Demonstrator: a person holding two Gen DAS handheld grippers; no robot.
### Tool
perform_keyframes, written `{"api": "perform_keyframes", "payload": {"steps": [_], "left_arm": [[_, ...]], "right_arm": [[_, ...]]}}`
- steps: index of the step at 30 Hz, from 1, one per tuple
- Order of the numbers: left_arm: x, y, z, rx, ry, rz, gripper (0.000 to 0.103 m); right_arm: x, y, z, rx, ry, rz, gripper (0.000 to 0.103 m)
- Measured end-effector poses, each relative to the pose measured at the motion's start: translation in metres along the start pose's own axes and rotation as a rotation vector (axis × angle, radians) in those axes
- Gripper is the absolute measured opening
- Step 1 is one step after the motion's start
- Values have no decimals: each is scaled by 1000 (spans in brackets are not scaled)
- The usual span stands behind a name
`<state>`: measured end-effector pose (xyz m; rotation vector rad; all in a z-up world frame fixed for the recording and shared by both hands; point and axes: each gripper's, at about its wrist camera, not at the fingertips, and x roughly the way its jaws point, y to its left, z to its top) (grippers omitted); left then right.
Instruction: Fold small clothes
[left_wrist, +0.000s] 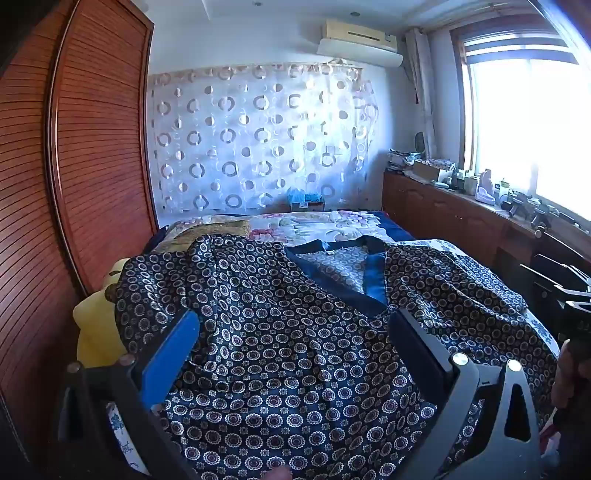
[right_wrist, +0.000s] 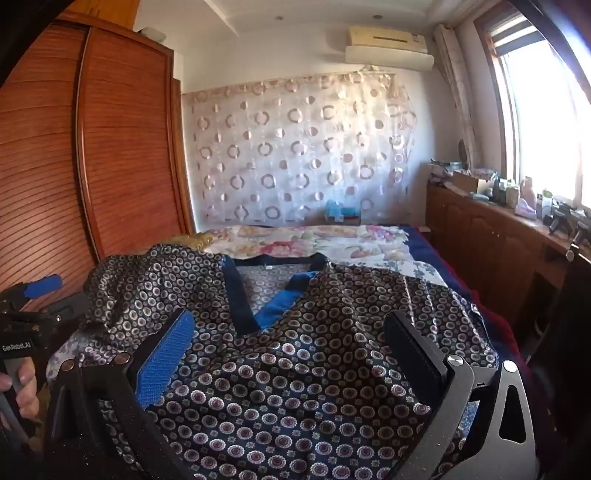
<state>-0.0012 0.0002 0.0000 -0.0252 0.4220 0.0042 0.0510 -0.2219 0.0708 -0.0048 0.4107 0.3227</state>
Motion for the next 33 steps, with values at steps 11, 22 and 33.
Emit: {"api": "perform_keyframes", "payload": {"steps": [11,22,33], "left_arm": [[0,1,2,1,18,5,103],[-7,1,3,3,6,14,103],[-11,-4,5,13,-4,23,103]], "right_arm": [[1,1,1,2,5,2,103],[3,9,2,0,7,8,103],[1,8,0,-1,9,9,103]]}}
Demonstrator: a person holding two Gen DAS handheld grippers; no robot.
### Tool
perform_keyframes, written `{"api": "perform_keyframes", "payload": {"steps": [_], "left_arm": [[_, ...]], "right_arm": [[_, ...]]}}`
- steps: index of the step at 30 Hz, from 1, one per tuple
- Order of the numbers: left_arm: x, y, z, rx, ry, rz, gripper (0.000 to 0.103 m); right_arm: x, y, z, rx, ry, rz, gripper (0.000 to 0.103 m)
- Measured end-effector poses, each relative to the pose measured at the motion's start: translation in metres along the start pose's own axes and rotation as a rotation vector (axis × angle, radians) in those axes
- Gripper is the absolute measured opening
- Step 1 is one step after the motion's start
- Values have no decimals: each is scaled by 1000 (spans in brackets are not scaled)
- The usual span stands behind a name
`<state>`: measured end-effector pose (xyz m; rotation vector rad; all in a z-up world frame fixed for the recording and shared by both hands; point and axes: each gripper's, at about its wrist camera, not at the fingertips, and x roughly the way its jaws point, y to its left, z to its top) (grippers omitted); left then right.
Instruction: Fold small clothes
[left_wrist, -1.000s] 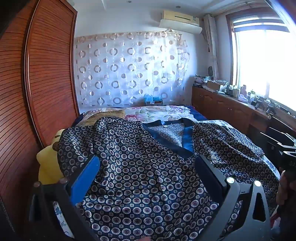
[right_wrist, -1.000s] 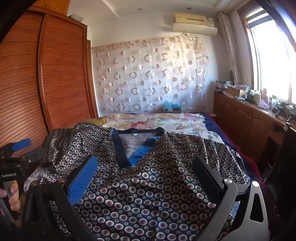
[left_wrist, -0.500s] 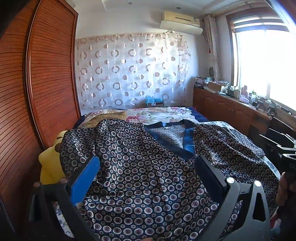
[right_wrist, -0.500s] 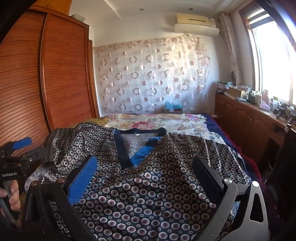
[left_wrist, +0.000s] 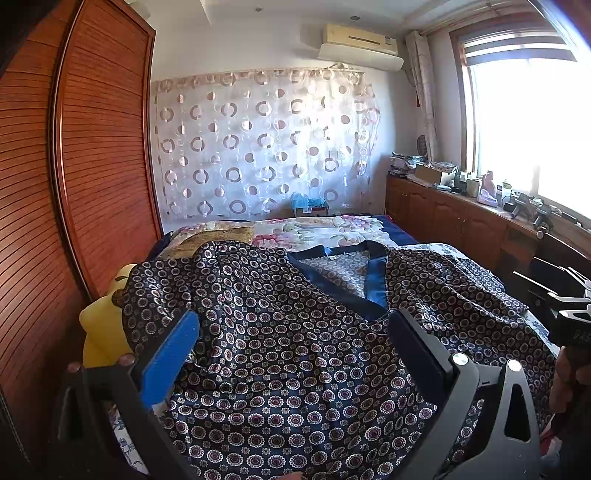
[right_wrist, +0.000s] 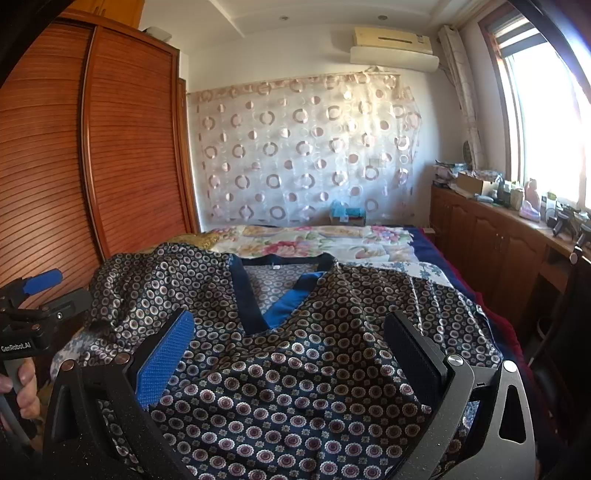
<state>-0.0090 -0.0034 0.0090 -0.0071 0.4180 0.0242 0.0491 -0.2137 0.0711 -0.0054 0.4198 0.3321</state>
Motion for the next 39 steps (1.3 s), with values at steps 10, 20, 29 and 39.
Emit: {"api": "perform_keyframes", "payload": {"steps": [10,20,29,39], "left_arm": [[-2,1,0,2,-10,3,103],[-2,1,0,2,-9,3,103],[-2,1,0,3,-9,6,103],[-2,0,0,4,-10,5,103]], "right_arm": [[0,0,0,-1,0,-1,103],[-1,0,1,-1,1,-2,103],[0,0,0,-1,2,-3,103],[0,0,0,-1,3,-2,103]]}}
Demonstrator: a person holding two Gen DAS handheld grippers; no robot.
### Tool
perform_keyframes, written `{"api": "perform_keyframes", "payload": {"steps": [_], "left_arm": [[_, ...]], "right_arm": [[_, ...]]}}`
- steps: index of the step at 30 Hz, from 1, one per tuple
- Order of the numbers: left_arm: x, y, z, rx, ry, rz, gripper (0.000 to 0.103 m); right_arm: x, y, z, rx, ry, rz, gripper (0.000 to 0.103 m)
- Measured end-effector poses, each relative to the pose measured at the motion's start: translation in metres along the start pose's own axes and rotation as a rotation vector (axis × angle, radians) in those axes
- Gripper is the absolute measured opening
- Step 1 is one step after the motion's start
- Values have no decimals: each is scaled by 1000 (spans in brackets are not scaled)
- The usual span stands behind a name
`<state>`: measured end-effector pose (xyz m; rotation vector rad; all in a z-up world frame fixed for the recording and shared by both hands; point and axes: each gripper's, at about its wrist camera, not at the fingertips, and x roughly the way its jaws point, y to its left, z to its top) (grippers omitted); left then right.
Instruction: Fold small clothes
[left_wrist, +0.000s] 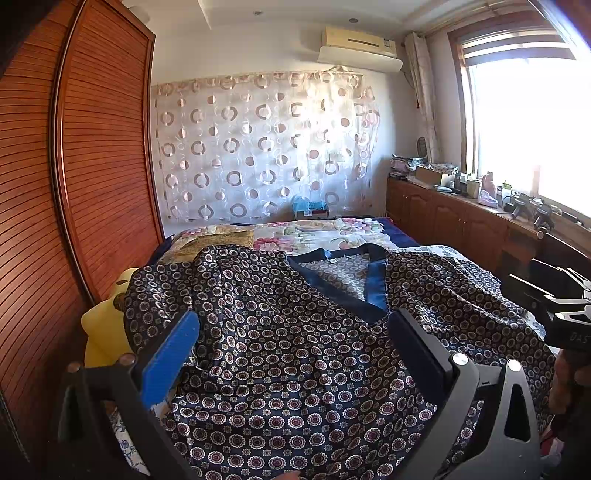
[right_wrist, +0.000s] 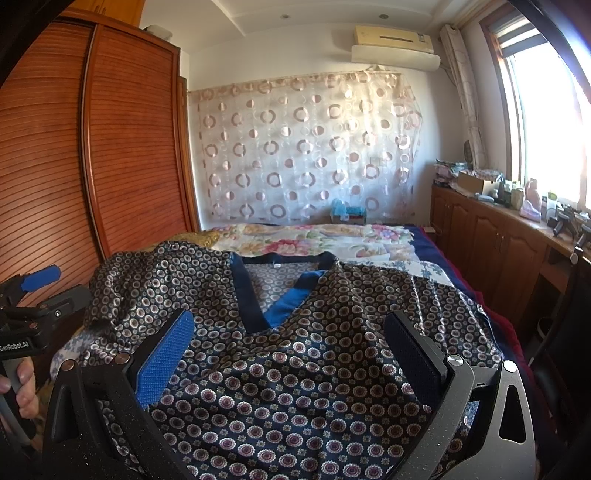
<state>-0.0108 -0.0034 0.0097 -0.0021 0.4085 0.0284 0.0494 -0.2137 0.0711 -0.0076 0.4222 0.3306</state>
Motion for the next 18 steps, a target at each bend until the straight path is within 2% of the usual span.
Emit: {"api": "perform_keyframes", "payload": {"steps": [18], "left_arm": [[0,-2,0,-1,2,-5,103]], "right_arm": [[1,0,0,-1,3,2,103]]}}
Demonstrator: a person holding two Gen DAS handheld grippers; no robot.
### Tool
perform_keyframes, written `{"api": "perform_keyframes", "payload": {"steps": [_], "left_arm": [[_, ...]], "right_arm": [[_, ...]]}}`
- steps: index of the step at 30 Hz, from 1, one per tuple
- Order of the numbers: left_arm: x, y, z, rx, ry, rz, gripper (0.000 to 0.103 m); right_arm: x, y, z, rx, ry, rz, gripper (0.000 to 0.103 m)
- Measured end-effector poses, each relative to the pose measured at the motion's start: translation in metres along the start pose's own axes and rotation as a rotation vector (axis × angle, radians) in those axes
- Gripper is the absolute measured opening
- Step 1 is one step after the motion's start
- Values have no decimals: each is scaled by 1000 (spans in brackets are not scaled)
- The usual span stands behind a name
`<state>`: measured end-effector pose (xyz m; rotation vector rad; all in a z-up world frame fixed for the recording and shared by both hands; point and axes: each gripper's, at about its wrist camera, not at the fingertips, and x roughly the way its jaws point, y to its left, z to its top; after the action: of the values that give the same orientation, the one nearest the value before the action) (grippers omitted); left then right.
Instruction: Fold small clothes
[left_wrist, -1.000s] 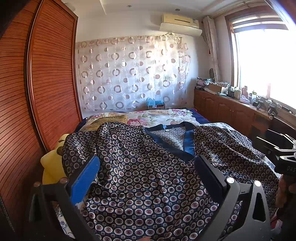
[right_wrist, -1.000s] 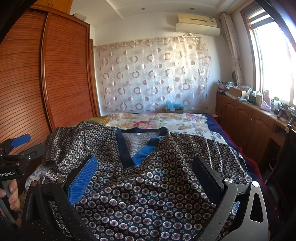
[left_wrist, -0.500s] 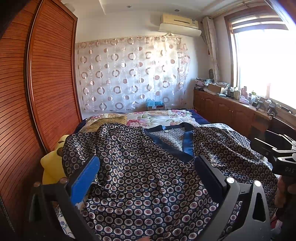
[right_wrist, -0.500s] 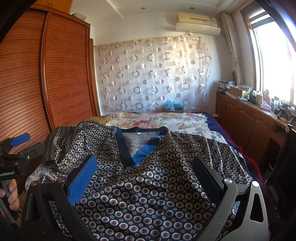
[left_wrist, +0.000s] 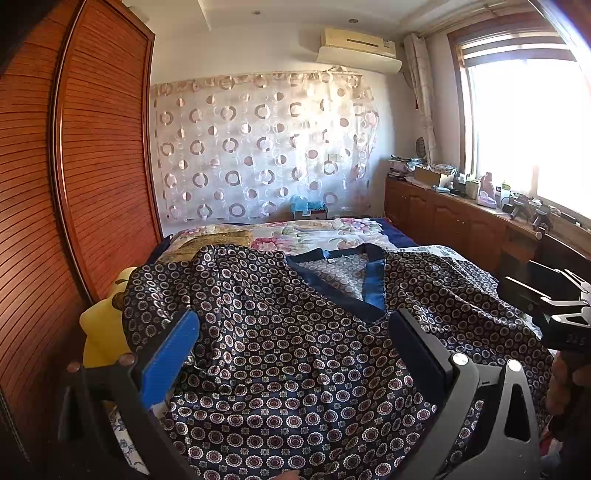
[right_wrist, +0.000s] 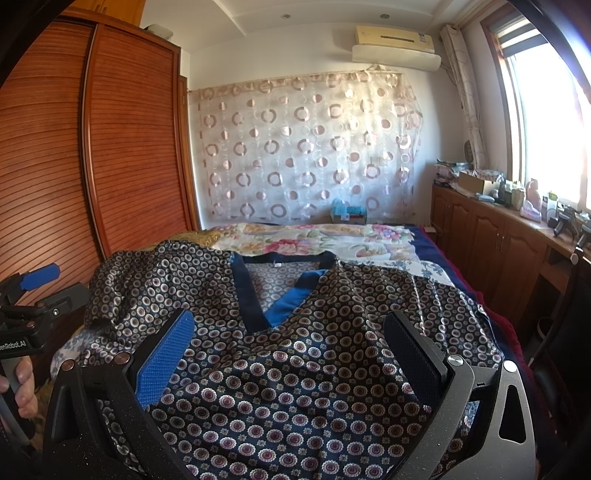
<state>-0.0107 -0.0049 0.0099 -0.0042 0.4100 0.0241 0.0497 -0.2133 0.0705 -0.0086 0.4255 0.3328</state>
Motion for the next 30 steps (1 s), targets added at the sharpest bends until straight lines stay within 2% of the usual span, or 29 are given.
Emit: {"api": "perform_keyframes", "payload": {"steps": [6,17,30], "left_arm": [[10,5,-5,-2,27,9,103],[31,41,-19,-38,101,54,103],[58,101,-36,-59,178,99,103]], "right_arm": [[9,3,-6,-6,32,23,103],[33,15,-21,-66,113,102,103],[65,28,-37,-107,197,155,103]]}}
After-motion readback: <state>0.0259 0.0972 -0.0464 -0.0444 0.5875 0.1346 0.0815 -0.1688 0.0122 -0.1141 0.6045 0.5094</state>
